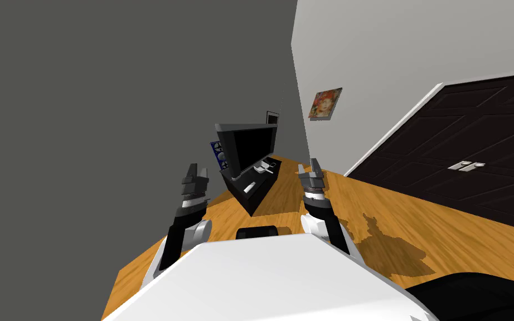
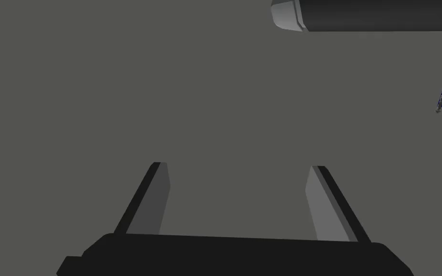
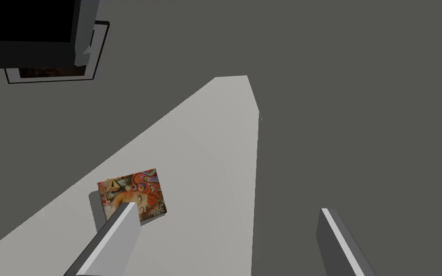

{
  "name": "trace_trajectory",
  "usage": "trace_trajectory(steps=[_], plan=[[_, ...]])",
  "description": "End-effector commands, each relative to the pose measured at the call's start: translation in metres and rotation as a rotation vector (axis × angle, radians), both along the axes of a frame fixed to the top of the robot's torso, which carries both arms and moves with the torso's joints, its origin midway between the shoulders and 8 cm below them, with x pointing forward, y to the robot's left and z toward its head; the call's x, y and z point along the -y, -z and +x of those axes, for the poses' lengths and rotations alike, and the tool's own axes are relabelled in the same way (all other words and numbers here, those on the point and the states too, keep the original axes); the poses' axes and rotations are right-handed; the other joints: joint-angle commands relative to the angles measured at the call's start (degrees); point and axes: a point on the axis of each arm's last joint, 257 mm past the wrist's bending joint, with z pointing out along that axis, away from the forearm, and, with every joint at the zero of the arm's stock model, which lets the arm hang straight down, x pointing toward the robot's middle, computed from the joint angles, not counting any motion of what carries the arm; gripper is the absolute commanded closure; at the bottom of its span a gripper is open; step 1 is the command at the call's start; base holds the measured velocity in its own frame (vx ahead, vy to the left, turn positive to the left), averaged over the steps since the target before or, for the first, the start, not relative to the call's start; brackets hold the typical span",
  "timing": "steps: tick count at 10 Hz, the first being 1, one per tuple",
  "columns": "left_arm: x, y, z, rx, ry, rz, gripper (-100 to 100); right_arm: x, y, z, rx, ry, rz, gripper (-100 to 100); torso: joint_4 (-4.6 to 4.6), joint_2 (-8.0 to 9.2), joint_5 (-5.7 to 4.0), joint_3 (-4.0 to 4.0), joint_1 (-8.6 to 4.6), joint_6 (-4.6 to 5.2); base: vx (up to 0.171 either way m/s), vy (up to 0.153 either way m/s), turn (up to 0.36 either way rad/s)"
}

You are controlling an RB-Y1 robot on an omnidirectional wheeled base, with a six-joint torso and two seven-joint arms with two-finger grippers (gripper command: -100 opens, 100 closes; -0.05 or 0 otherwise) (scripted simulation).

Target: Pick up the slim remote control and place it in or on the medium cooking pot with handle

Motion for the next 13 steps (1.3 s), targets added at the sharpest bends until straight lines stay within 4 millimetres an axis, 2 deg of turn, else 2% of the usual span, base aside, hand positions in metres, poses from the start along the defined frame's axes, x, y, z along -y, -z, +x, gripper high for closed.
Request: trace_trajectory(steps=[1, 4, 8, 9, 11, 12, 13], plan=[[-0.001, 0.014, 0.007, -0.047, 0.024, 0.005, -100, 0.000, 0.000, 0.000, 0.000, 0.000, 0.000, 0, 0.00, 0.00, 0.00, 0.00, 0.00, 0.00, 0.047, -0.059, -0.080], [-0.009, 0.050, 0.021, -0.156, 0.063, -0.011, -100, 0.000, 0.000, 0.000, 0.000, 0.000, 0.000, 0, -0.08, -0.37, -0.11, -0.21, -0.49, 0.01, 0.101, -0.136, -0.097], [-0.033, 0.126, 0.038, -0.375, 0.103, -0.083, -100, 0.000, 0.000, 0.000, 0.000, 0.000, 0.000, 0, -0.15, -0.64, -0.19, -0.38, -0.82, 0.01, 0.172, -0.203, -0.136], [-0.033, 0.126, 0.038, -0.375, 0.103, -0.083, -100, 0.000, 0.000, 0.000, 0.000, 0.000, 0.000, 0, -0.15, -0.64, -0.19, -0.38, -0.84, 0.02, 0.117, -0.128, -0.052], [-0.052, 0.170, 0.041, -0.498, 0.111, -0.139, -100, 0.000, 0.000, 0.000, 0.000, 0.000, 0.000, 0, -0.10, -0.42, -0.11, -0.25, -0.47, 0.00, 0.133, -0.132, -0.145], [-0.053, 0.174, 0.042, -0.507, 0.109, -0.141, -100, 0.000, 0.000, 0.000, 0.000, 0.000, 0.000, 0, -0.12, -0.52, -0.13, -0.31, -0.60, 0.02, 0.117, -0.102, -0.065], [-0.064, 0.199, 0.041, -0.577, 0.107, -0.176, -100, 0.000, 0.000, 0.000, 0.000, 0.000, 0.000, 0, -0.11, -0.42, -0.12, -0.26, -0.46, -0.01, 0.111, -0.102, -0.132]])
